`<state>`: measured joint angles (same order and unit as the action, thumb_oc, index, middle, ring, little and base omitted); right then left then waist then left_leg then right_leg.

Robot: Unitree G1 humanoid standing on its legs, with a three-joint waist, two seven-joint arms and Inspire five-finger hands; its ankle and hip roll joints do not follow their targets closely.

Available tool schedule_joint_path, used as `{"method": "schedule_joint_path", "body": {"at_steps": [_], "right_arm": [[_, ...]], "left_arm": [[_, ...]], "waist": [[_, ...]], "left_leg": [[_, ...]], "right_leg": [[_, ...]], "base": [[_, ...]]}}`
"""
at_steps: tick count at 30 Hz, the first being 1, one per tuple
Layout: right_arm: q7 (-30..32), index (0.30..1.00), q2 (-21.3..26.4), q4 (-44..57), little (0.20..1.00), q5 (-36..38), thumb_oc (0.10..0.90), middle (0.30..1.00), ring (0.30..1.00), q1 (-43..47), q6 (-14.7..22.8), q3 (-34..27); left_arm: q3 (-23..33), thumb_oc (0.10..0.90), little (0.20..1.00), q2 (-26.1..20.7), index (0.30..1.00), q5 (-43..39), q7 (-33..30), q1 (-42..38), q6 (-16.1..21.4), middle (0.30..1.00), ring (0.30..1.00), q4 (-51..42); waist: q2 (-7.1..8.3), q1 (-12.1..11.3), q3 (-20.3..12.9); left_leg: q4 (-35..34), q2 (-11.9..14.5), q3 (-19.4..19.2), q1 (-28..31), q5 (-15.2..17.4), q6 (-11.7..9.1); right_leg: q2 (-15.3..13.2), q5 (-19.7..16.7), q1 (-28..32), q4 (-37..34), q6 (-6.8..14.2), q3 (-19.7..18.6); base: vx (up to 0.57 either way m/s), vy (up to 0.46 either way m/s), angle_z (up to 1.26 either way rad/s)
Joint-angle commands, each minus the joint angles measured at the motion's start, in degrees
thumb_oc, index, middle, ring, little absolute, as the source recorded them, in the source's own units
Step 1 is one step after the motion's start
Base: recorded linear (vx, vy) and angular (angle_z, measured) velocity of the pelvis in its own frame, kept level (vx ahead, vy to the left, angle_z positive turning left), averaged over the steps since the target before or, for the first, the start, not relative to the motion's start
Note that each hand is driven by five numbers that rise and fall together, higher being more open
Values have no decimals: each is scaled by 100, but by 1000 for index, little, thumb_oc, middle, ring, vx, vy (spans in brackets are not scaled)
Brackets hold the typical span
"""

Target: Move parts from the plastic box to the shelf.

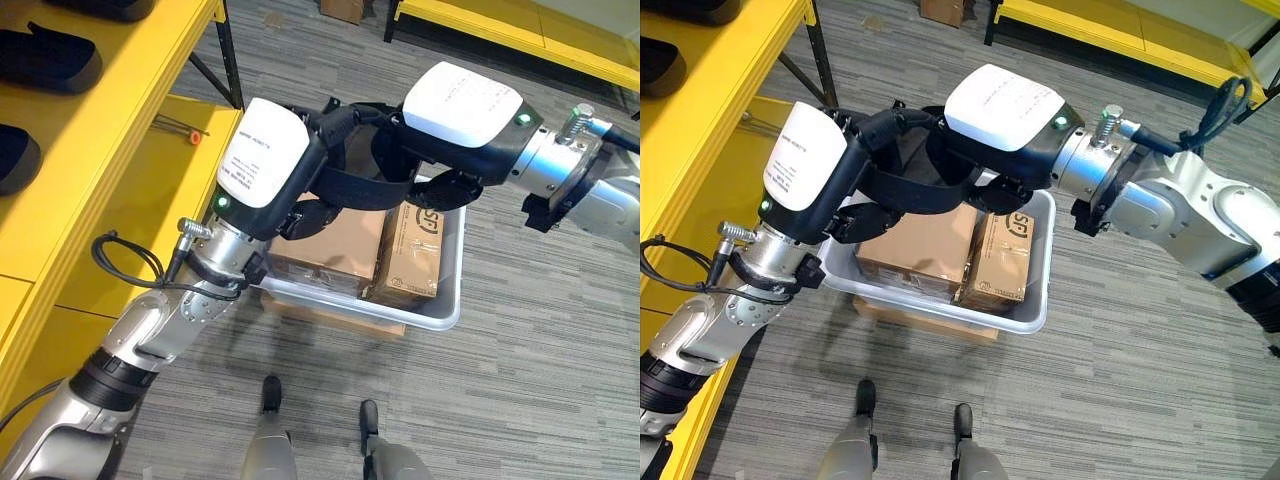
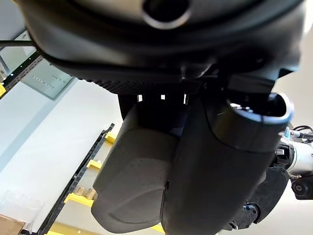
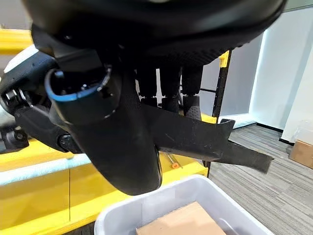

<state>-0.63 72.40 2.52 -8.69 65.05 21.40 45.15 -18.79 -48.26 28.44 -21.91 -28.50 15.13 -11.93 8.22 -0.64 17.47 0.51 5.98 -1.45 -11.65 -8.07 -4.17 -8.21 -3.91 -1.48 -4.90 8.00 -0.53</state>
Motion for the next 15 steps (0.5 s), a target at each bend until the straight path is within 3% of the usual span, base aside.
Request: {"method": "schedule_joint_path", "body": {"at_steps": [1,10,15], "right_arm": [[1123,1000,-655,-179,1000,873,900,1000,1000,-198,-19,-1071],[1227,1000,-529,137,1000,974,900,1000,1000,-1548,50,-2364],[1285,1000,-543,477,1000,905,900,1000,1000,-2879,133,-3518]], "left_arm": [[-414,400,300,-41,300,263,25,776,401,300,300,-87],[-124,400,300,-59,300,284,23,1054,407,300,300,-78],[270,400,300,-113,300,283,34,1447,428,300,300,-193]], "waist": [[136,76,-1793],[28,152,-1785],[-14,204,-1788]], "left_leg": [[22,658,50,-68,324,-308],[54,636,49,-91,343,-298],[72,636,38,-97,352,-289]], "right_leg": [[-320,632,477,-3,295,-39],[-347,640,489,1,303,-34],[-358,642,475,2,324,-41]], "base": [[0,0,0],[2,4,-1],[7,8,-4]]}}
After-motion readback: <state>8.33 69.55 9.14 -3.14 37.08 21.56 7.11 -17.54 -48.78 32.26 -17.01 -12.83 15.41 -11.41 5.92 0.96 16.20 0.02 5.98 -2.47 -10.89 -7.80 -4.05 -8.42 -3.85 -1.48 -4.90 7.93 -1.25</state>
